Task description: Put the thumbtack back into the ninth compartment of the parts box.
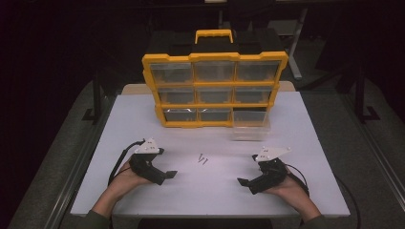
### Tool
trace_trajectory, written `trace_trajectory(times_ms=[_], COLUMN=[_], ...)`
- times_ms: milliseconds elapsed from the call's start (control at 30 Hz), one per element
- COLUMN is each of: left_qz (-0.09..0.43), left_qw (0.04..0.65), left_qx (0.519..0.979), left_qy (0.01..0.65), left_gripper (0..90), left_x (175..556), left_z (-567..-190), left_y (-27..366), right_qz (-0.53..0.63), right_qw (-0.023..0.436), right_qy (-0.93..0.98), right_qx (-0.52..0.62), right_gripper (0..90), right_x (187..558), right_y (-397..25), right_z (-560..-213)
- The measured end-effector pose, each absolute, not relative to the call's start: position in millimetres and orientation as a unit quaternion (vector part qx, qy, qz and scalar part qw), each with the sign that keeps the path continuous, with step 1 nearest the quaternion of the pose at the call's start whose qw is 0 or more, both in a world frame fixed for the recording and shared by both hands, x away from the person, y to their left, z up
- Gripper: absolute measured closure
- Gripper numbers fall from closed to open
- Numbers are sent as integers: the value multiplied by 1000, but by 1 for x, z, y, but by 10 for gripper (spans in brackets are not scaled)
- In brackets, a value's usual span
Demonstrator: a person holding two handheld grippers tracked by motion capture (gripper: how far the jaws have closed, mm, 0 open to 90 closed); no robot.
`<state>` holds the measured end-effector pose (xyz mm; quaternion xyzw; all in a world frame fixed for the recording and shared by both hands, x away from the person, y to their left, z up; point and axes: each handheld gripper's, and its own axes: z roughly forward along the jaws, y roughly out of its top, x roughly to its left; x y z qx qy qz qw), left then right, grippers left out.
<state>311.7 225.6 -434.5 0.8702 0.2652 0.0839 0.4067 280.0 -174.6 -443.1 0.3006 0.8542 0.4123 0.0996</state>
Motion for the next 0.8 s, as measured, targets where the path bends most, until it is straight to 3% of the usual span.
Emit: trace_trajectory(times_ms=[800], left_qz=[83], left_qw=[407], left_qx=[870], left_qy=[264], left_gripper=[0], left_x=[335], left_z=[-428], left_y=[198], right_qz=[417], right_qw=[101], right_qy=[850], right_qx=[305], right_gripper=[0], right_x=[280], right_y=[-176], right_z=[-442])
